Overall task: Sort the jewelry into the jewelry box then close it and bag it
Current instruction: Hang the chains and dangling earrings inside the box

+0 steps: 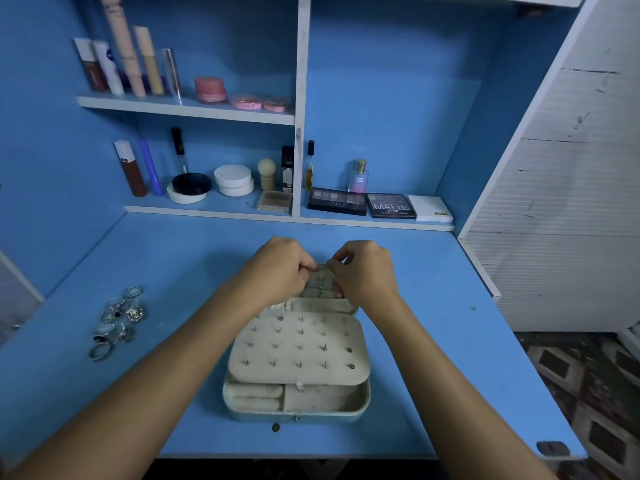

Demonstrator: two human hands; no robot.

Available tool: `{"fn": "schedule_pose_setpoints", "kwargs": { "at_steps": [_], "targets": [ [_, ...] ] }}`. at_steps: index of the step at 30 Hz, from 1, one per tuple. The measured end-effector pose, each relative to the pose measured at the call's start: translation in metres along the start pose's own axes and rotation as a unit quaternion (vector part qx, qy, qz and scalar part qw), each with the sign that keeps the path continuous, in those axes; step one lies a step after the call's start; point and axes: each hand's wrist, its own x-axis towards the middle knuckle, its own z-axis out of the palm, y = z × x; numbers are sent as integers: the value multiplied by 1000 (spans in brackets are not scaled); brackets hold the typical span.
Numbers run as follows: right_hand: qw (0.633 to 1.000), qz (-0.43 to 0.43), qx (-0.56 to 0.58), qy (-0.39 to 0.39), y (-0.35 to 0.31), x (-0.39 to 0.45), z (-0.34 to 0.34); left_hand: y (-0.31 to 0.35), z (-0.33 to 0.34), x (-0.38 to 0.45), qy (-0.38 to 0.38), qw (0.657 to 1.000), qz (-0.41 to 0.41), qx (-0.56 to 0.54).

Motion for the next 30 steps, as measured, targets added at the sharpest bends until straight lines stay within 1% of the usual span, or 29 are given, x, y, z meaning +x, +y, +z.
{"fn": "schedule_pose_setpoints", "kwargs": {
  "at_steps": [8, 17, 24, 28, 30],
  "targets": [
    [999, 9, -35, 22, 2, 8, 15, 2, 7, 13, -36, 996, -17, 84],
    [997, 39, -54, 25, 3, 12, 22, 4, 14, 22, -61, 990, -36, 125],
    [997, 44, -62, 6, 3, 7, 16, 4, 12, 20, -72, 992, -42, 93],
    [997, 35, -64, -12, 3, 0, 8, 8, 5, 13, -105, 992, -54, 40],
    [998, 28, -57, -20, 3, -3, 4, 8, 2, 10, -106, 992, -67, 4]
  ]
}}
